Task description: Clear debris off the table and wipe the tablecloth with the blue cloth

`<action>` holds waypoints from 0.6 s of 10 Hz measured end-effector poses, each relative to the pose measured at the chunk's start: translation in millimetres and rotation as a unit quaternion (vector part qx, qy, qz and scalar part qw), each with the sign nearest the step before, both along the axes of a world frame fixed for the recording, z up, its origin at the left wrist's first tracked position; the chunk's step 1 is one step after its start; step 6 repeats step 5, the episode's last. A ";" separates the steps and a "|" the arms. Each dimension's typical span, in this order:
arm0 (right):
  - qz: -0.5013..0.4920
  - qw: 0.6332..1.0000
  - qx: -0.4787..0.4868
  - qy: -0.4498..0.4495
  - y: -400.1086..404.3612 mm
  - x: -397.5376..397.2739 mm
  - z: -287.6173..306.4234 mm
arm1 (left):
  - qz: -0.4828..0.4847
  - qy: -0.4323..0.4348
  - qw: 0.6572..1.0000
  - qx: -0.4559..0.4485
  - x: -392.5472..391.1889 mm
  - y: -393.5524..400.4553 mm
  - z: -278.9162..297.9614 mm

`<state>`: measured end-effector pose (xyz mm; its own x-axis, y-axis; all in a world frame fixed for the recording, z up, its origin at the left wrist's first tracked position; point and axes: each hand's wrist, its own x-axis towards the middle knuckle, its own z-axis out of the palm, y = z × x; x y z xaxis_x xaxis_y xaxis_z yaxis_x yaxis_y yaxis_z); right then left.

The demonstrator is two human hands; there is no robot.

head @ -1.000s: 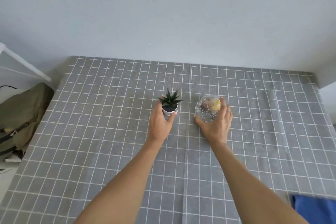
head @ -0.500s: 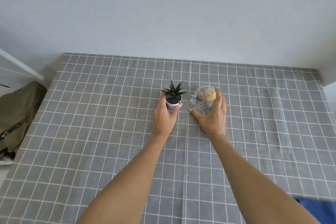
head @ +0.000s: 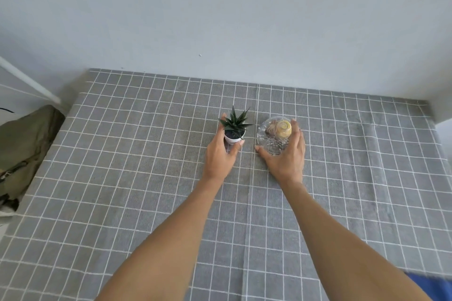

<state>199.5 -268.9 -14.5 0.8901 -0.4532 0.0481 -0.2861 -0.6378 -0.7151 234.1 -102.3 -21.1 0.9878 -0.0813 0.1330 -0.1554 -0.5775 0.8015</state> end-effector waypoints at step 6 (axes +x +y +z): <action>0.027 0.997 0.005 0.072 -1.3 -13.6 19.1 | 0.005 0.036 0.999 0.013 -14.0 14.3 13.0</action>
